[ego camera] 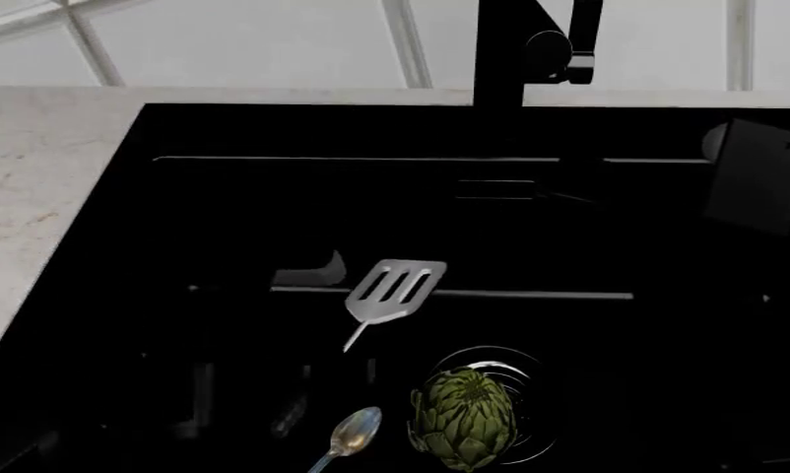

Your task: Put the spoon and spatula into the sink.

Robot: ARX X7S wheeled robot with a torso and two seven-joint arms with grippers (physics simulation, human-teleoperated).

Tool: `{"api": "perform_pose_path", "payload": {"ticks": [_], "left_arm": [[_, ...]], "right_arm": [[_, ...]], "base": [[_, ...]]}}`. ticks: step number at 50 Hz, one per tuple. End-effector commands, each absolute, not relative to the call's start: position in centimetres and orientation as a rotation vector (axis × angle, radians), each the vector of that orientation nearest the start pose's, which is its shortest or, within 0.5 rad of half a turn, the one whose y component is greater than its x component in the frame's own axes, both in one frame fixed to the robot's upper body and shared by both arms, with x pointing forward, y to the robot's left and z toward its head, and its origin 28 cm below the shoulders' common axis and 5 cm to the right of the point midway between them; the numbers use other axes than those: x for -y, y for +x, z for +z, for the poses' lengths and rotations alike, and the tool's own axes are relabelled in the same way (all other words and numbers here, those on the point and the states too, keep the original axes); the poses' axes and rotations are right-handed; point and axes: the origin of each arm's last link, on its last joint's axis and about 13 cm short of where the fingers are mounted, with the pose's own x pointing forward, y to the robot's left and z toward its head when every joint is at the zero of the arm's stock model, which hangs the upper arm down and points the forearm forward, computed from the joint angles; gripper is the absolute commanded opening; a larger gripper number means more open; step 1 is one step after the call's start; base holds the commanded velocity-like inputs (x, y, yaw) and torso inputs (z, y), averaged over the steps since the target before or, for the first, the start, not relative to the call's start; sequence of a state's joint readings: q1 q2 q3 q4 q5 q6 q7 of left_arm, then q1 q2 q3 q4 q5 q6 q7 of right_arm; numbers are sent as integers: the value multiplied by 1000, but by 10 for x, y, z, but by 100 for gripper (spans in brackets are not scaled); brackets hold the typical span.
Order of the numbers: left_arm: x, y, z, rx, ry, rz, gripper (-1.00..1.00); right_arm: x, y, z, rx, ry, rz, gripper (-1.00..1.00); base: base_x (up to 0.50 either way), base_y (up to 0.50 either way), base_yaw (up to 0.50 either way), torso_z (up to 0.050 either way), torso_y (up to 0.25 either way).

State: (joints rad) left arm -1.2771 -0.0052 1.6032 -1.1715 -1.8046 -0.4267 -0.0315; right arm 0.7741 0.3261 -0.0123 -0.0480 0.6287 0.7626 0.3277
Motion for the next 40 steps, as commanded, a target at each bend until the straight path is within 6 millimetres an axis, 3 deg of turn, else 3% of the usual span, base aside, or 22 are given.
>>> {"api": "perform_pose_path", "payload": {"ticks": [1, 11, 12, 26, 40], "left_arm": [[-136, 372, 96, -830, -191, -286, -100], [-137, 370, 92, -844, -158, -270, -100], [-137, 370, 92, -847, -152, -289, 100], [-137, 372, 98, -821, -107, -310, 100], [-121, 391, 157, -611, 9, -401, 100]], "right_arm": [[152, 325, 204, 19, 200, -95, 100], [153, 321, 204, 21, 203, -100, 100], [153, 321, 204, 21, 202, -100, 100], [152, 321, 206, 23, 201, -97, 100], [151, 322, 207, 27, 200, -91, 100]], "base": [[0, 0, 0, 0, 0], [0, 0, 0, 0, 0], [0, 0, 0, 0, 0], [0, 0, 0, 0, 0], [0, 0, 0, 0, 0]]}}
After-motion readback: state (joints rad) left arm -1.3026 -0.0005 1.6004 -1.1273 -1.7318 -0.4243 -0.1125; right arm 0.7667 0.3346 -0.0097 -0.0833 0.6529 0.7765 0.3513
